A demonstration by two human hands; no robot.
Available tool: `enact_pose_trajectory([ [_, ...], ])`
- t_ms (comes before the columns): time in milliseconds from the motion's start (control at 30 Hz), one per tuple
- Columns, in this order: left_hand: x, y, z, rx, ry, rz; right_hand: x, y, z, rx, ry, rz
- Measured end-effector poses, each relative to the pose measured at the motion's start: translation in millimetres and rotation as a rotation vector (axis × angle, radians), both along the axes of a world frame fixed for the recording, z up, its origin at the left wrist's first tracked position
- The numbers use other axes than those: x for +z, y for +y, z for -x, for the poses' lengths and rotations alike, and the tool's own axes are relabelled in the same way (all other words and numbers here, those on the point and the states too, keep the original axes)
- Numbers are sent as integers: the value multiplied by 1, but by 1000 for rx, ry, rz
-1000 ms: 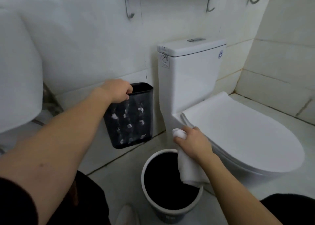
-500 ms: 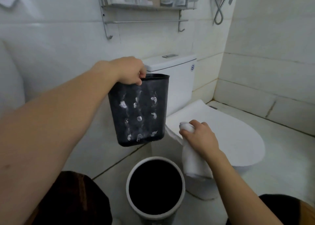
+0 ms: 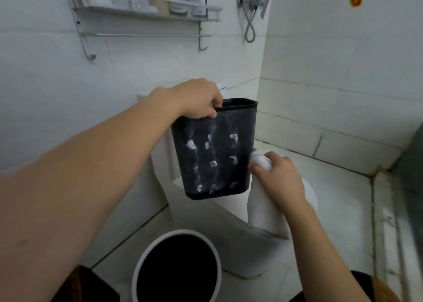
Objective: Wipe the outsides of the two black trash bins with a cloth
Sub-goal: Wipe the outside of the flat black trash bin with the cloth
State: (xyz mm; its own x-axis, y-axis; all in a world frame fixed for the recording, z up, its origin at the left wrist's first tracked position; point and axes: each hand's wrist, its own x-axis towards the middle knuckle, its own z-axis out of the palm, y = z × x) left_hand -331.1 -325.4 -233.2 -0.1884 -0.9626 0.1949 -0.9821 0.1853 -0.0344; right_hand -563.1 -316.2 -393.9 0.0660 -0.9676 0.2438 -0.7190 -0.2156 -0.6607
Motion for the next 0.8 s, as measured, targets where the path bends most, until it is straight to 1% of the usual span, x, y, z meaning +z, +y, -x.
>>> enact_pose_trajectory([
  [200, -9, -33, 18, -79, 17, 19, 14, -14, 17, -55, 12, 64],
  [433, -19, -66, 30, -107, 130, -6, 26, -35, 28, -80, 2, 113],
  [600, -22, -88, 31, -113, 212, -65, 32, -56, 34, -82, 74, 138],
  [800, -34, -122, 25, -116, 354, -134, 48, -81, 34, -59, 162, 160],
])
